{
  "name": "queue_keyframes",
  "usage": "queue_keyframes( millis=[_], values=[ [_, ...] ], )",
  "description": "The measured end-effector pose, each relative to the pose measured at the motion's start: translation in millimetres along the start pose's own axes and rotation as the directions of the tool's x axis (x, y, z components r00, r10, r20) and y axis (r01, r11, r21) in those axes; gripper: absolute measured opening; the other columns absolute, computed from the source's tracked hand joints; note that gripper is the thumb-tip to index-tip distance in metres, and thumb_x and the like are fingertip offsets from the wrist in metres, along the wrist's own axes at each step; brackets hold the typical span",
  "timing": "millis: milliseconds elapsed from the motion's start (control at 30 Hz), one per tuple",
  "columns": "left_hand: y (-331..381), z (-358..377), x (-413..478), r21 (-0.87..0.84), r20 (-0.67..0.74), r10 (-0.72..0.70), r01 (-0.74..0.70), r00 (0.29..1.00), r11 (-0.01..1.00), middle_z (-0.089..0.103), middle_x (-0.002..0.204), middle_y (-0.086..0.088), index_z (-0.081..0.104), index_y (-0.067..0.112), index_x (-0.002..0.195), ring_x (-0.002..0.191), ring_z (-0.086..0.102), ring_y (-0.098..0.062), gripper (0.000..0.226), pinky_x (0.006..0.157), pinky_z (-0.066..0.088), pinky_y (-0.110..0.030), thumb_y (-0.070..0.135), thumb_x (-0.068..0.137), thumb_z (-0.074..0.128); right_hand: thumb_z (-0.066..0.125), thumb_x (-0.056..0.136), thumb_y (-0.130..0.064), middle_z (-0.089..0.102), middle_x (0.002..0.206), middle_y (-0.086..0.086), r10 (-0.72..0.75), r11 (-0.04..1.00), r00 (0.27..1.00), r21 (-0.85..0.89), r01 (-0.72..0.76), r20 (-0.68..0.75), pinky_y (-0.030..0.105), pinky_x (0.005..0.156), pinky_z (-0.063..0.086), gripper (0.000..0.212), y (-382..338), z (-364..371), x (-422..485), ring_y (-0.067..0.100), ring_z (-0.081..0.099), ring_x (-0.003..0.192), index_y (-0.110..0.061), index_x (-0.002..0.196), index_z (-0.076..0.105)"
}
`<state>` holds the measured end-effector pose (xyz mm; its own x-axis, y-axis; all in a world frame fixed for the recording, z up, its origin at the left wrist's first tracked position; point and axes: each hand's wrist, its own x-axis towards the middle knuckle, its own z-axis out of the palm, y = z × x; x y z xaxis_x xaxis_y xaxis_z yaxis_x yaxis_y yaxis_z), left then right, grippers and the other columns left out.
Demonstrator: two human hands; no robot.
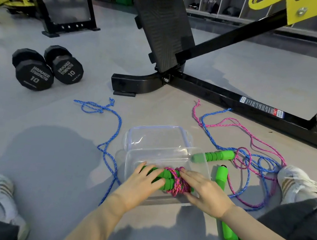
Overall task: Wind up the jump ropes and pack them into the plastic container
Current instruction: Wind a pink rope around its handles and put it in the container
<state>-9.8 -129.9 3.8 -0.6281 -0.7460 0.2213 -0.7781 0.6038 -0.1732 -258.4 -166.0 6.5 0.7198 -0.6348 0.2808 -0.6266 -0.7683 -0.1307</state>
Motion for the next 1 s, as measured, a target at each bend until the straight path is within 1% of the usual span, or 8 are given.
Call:
queue_keyframes(
  millis=[133,367,533,667,767,867,933,1000],
  values=[
    [5,-10,-4,-0.035,0.048,0.007,-0.005,0.999,0.999,0.065,0.114,-0.002,0.045,0.023,0.101,0.099,0.060,-0.024,0.068,0.089,0.051,-0.040,0.018,0.049,0.088,0.056,0.074,-0.037,0.064,0.121,0.002,0.018,0.999,1.000,0.036,-0.018,0.012,0.021,0.082,0.051,0.057,-8,-9,-7,0.016,0.062,0.108,-0.011,0.125,0.058],
    [32,-21,-26,-0.103,0.091,0.069,-0.059,0.993,0.993,0.066,0.112,0.001,0.057,0.026,0.096,0.095,0.064,-0.021,0.048,0.086,0.054,-0.034,0.035,0.058,0.085,0.055,0.077,-0.042,0.062,0.126,0.000,0.015,0.993,0.997,0.113,-0.024,0.081,0.019,0.094,0.043,0.059,-26,-18,-38,0.013,0.060,0.112,-0.014,0.129,0.056],
    [49,-27,-36,-0.123,0.137,0.142,-0.125,0.980,0.985,0.065,0.110,0.004,0.048,0.026,0.098,0.093,0.063,-0.017,0.052,0.081,0.054,-0.029,0.045,0.063,0.082,0.057,0.077,-0.043,0.064,0.123,-0.001,0.003,0.994,0.989,0.111,-0.019,0.147,0.015,0.097,0.038,0.057,-37,-25,-59,0.011,0.061,0.110,-0.014,0.126,0.058],
    [52,-26,-15,-0.114,0.148,0.064,-0.048,0.987,0.992,0.066,0.108,0.001,0.043,0.025,0.098,0.089,0.064,-0.020,0.065,0.077,0.054,-0.030,0.035,0.052,0.088,0.062,0.070,-0.036,0.066,0.119,0.001,0.030,1.000,0.995,0.002,-0.030,0.097,0.015,0.091,0.043,0.057,-31,-36,-54,0.012,0.064,0.104,-0.011,0.121,0.061],
    [55,-14,6,-0.067,0.217,-0.020,0.036,0.976,0.997,0.067,0.103,-0.001,0.041,0.022,0.094,0.084,0.064,-0.021,0.081,0.077,0.053,-0.034,0.020,0.029,0.090,0.061,0.067,-0.027,0.068,0.114,0.005,0.030,0.992,0.998,-0.123,-0.023,0.053,0.020,0.079,0.051,0.052,-24,-30,-48,0.016,0.068,0.095,-0.008,0.115,0.065],
    [59,-2,11,-0.049,0.265,-0.101,0.118,0.959,0.992,0.069,0.097,-0.002,0.058,0.020,0.088,0.079,0.067,-0.022,0.082,0.073,0.056,-0.036,0.016,0.012,0.089,0.079,0.063,-0.021,0.069,0.109,0.006,0.014,0.985,0.999,-0.171,-0.006,0.041,0.024,0.061,0.056,0.050,-25,-14,-46,0.019,0.070,0.085,-0.011,0.110,0.068],
    [63,0,9,-0.084,0.319,-0.135,0.170,0.938,0.982,0.070,0.103,-0.004,0.068,0.021,0.086,0.086,0.068,-0.024,0.071,0.075,0.056,-0.039,0.026,0.020,0.094,0.088,0.053,-0.020,0.070,0.104,0.005,0.020,0.981,0.998,-0.192,-0.008,0.061,0.024,0.054,0.056,0.055,-27,-8,-46,0.019,0.070,0.080,-0.013,0.104,0.070],
    [65,-1,4,-0.115,0.345,-0.137,0.186,0.929,0.976,0.056,0.134,-0.009,0.065,0.018,0.112,0.118,0.057,-0.028,0.061,0.098,0.045,-0.045,0.025,0.056,0.089,0.091,0.046,-0.019,0.071,0.101,0.004,0.034,0.978,0.995,-0.207,-0.014,0.093,0.023,0.047,0.053,0.056,-27,-4,-44,0.019,0.070,0.075,-0.014,0.098,0.071]
  ],
)
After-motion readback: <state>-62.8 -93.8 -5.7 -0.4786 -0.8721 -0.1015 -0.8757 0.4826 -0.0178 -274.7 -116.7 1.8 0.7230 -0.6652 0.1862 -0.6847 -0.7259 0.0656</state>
